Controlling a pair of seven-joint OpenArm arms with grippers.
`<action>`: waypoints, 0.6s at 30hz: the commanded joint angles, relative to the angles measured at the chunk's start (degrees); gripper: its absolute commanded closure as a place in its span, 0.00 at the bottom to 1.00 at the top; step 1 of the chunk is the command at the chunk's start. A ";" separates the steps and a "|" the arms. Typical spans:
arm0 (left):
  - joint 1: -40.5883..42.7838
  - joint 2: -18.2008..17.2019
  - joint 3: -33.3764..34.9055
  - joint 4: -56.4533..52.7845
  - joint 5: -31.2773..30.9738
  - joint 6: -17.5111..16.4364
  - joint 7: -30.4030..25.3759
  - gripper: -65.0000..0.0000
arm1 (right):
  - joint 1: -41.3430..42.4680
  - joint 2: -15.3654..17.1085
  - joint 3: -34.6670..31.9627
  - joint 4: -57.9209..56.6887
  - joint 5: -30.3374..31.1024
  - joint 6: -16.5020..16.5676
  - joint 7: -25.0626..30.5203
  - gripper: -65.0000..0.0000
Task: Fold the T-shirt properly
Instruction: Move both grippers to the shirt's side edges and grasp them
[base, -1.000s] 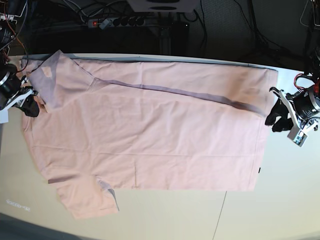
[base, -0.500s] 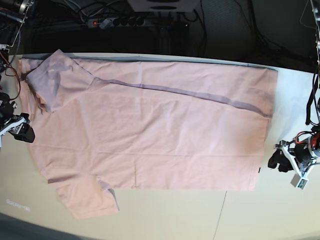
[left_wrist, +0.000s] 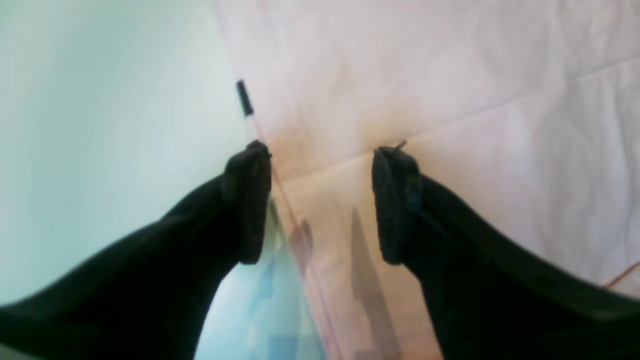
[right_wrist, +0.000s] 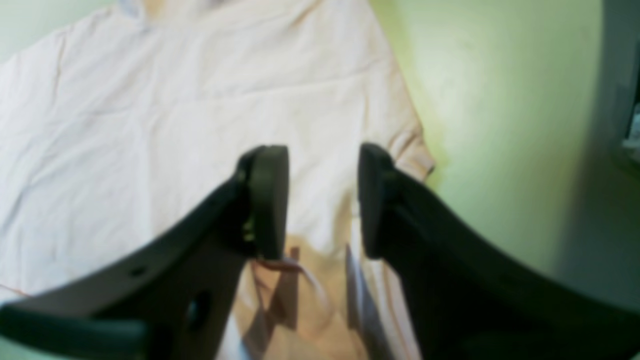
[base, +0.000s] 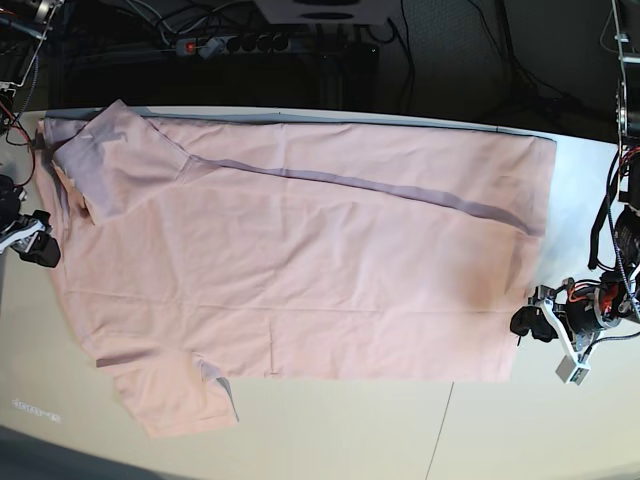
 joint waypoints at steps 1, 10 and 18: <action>-1.86 -0.83 -0.42 1.66 -0.50 -0.42 -0.94 0.45 | 0.72 1.53 0.61 0.85 0.87 1.18 1.09 0.69; -2.10 0.26 -0.42 6.25 -0.48 -0.37 -1.44 0.45 | 0.74 0.02 -0.15 0.85 3.15 1.20 1.07 1.00; -5.07 0.63 -0.39 4.90 0.81 0.50 -1.90 0.45 | 5.51 -4.00 -9.55 0.83 -0.50 1.01 1.14 1.00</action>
